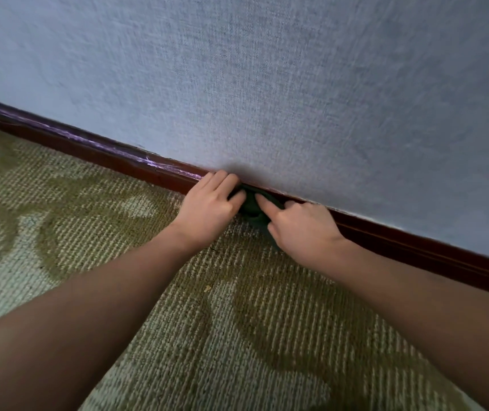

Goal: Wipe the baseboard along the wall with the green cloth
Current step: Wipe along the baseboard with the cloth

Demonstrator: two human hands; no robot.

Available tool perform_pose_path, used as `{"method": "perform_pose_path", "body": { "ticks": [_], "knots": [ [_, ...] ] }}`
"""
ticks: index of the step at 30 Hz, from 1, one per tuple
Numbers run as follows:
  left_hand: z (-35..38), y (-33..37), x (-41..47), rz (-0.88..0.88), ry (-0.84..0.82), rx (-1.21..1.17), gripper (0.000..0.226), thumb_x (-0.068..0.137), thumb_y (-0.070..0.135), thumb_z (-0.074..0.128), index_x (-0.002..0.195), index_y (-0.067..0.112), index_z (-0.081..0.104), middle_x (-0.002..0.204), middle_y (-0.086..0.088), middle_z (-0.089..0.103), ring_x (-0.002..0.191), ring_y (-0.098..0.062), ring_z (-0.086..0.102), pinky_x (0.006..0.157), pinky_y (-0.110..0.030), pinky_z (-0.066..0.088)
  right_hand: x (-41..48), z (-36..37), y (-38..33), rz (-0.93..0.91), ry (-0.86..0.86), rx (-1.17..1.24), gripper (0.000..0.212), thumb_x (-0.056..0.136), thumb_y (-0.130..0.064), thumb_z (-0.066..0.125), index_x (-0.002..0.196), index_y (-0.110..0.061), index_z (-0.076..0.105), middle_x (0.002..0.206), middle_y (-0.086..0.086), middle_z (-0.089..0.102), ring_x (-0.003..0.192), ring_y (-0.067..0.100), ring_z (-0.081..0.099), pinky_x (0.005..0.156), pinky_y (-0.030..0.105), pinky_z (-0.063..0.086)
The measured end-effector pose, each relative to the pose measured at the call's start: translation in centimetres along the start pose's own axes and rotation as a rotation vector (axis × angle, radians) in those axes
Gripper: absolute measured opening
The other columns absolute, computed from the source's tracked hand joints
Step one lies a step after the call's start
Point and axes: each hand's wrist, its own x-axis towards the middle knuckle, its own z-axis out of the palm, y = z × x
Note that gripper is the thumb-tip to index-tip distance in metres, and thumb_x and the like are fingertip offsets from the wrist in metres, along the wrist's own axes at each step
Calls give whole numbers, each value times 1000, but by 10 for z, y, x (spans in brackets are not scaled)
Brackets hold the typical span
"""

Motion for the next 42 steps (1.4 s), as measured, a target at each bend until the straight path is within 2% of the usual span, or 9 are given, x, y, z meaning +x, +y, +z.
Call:
{"method": "perform_pose_path", "body": {
  "ticks": [5,8,16,19,24,27,34,38,42],
  "knots": [
    [4,2,3,56,-42,2,9,66,-5,61,68,1,68,70,-13,61,66,-28,59,62,-34,43,-3,0,2,11,-42,-11,52,98,-25,30,146,-28,11,101,8,62,85,26,60,58,30,32],
    [2,-1,1,-1,-113,-22,16,54,-6,75,67,2,69,71,-13,62,67,-29,60,60,-31,47,3,1,-3,43,-59,63,52,98,-24,29,146,-30,10,99,7,63,81,27,58,59,31,33],
    [-6,-12,-6,-175,-152,-54,13,60,-6,72,71,0,70,74,-16,63,78,-34,61,67,-35,48,17,-7,-17,96,-112,162,50,98,-23,30,144,-34,16,77,2,48,63,20,44,55,30,32],
    [-10,-11,-11,-114,-126,-62,16,55,-9,74,69,-1,70,70,-16,62,69,-31,61,61,-33,49,11,-7,-16,63,-91,82,51,98,-26,29,146,-30,11,84,6,56,63,21,43,54,30,32],
    [-8,4,-7,27,-57,-77,14,65,-8,61,74,-3,70,73,-15,63,66,-29,61,58,-30,47,-9,-1,-4,33,-57,-60,53,98,-33,29,147,-26,8,98,9,60,77,25,58,54,30,31],
    [-3,15,5,76,-49,-57,30,73,3,41,72,1,71,72,-12,63,68,-27,61,59,-29,46,-18,1,8,66,-55,-75,54,98,-33,28,147,-26,7,101,10,59,80,26,59,55,30,33],
    [2,21,6,134,-66,-15,38,75,5,34,77,1,72,74,-11,64,69,-27,61,61,-29,47,-22,7,13,99,-110,-117,56,99,-31,28,147,-29,-1,99,9,59,62,20,43,50,30,29],
    [1,15,1,93,-61,-23,16,69,-1,61,82,-2,71,76,-13,64,69,-29,61,60,-30,49,-16,13,9,74,-113,-150,63,99,-25,34,146,-28,-7,102,10,57,73,23,56,52,30,32],
    [4,7,-6,49,-84,-65,34,56,-7,77,89,-6,70,78,-16,64,69,-30,61,60,-31,50,-10,12,4,59,-120,-143,64,99,-24,35,146,-27,-8,103,10,57,76,23,56,53,31,31]
  ]
}}
